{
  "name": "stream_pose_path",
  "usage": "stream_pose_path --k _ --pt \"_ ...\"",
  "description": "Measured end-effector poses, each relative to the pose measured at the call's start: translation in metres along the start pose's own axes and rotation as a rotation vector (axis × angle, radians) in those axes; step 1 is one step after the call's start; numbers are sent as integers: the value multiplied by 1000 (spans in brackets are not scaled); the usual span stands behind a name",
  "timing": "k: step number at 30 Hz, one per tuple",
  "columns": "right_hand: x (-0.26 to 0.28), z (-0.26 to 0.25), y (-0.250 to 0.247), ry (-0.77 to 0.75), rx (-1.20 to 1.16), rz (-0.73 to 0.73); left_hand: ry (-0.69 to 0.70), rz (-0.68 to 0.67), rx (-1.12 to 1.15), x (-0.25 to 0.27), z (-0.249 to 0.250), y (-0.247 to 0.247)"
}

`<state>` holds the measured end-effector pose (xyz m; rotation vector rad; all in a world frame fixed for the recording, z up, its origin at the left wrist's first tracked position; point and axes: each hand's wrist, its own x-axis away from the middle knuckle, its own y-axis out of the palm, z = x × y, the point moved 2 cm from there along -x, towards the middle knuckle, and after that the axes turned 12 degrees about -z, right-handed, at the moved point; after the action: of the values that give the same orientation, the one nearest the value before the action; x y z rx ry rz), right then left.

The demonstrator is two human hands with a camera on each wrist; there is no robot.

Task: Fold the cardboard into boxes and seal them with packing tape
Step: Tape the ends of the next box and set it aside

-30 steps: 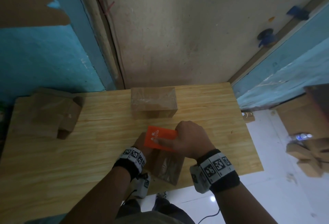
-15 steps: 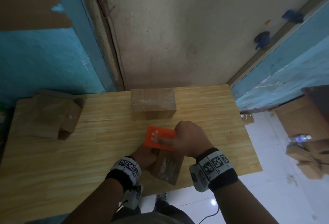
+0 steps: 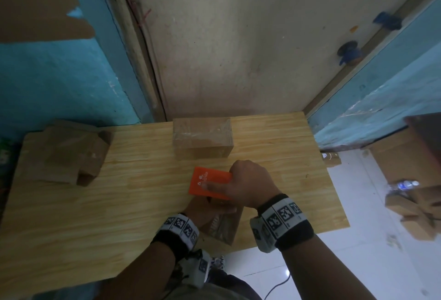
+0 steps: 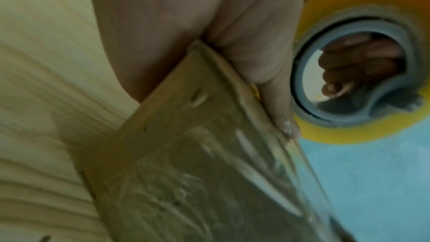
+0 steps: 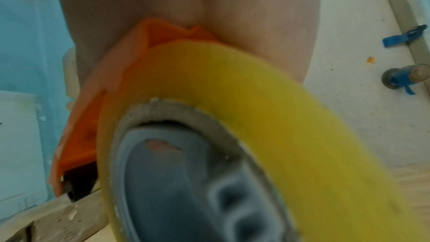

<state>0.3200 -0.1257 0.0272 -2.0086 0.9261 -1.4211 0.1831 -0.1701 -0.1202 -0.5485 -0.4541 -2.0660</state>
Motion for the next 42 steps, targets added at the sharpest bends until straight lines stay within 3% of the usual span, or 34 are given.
stream_pose_path --k 4,9,13,19,32,40,42 --pt "2 10 -4 35 -20 -70 -60 0 18 -2 -2 -5" --pt "15 67 -15 148 -30 -128 -164 -64 148 0 2 -11" --pt "24 105 16 141 -331 -212 -163 -71 203 0 2 -6" --pt "35 117 49 70 -434 -119 -172 -22 186 1 2 -8" --pt "50 128 68 11 -687 -98 -149 53 188 -1 1 -7" --pt "87 188 83 168 -772 -158 -135 58 219 -1 7 -10" --pt "83 188 84 149 -783 -166 -125 69 188 -3 12 -13"
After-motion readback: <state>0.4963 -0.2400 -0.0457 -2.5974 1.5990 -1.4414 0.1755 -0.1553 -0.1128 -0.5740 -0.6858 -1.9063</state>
